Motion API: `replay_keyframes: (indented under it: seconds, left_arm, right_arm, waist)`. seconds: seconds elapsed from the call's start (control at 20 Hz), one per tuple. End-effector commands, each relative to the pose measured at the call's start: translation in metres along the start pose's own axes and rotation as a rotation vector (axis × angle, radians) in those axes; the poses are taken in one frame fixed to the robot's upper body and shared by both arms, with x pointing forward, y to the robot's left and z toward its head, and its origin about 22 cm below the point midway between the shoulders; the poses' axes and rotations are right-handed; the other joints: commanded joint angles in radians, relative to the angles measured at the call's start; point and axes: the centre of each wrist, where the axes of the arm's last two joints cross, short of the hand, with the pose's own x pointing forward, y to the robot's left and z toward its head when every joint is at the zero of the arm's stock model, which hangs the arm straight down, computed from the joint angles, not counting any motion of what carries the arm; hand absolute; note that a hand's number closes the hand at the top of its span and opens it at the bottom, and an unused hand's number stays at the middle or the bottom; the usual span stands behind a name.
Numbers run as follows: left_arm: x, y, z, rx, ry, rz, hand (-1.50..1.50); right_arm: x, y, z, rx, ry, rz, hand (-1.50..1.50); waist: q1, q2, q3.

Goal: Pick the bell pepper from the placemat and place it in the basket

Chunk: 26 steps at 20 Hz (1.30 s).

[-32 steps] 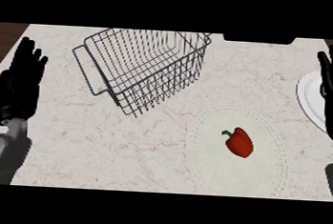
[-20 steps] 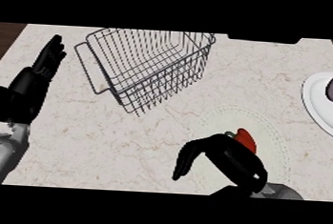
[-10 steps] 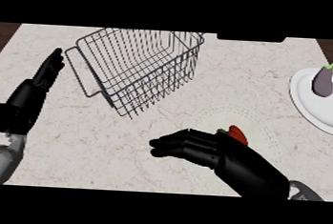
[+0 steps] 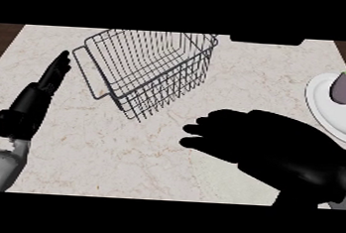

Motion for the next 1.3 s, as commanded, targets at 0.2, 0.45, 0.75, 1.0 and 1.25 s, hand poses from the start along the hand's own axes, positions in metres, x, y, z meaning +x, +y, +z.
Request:
replay_keyframes:
  seconds: [0.2, 0.45, 0.75, 1.0, 1.25]
  left_arm:
    - [0.002, -0.005, -0.001, 0.016, -0.022, 0.023, 0.0]
    - [0.013, 0.0, 0.003, -0.004, -0.004, 0.002, 0.0]
    - [0.013, 0.015, 0.004, 0.021, -0.014, 0.003, 0.0]
    - [0.005, 0.008, 0.003, 0.017, -0.023, 0.002, 0.0]
    - [0.009, 0.012, -0.001, 0.03, -0.017, -0.009, 0.0]
  right_arm:
    - [-0.008, -0.047, -0.009, 0.306, 0.085, 0.128, -1.5]
    - [-0.024, -0.057, -0.026, 0.335, 0.134, 0.112, -1.5]
    - [-0.034, -0.021, -0.048, 0.387, 0.139, 0.141, -1.5]
    - [-0.025, 0.018, -0.07, 0.418, 0.166, 0.223, -1.5]
    - [-0.053, 0.028, -0.06, 0.483, 0.199, 0.226, -1.5]
  waist:
    - [-0.004, 0.006, 0.005]
    - [-0.004, 0.005, 0.006]
    - [-0.006, 0.007, 0.007]
    - [-0.004, 0.007, 0.007]
    - [-0.011, 0.007, 0.007]
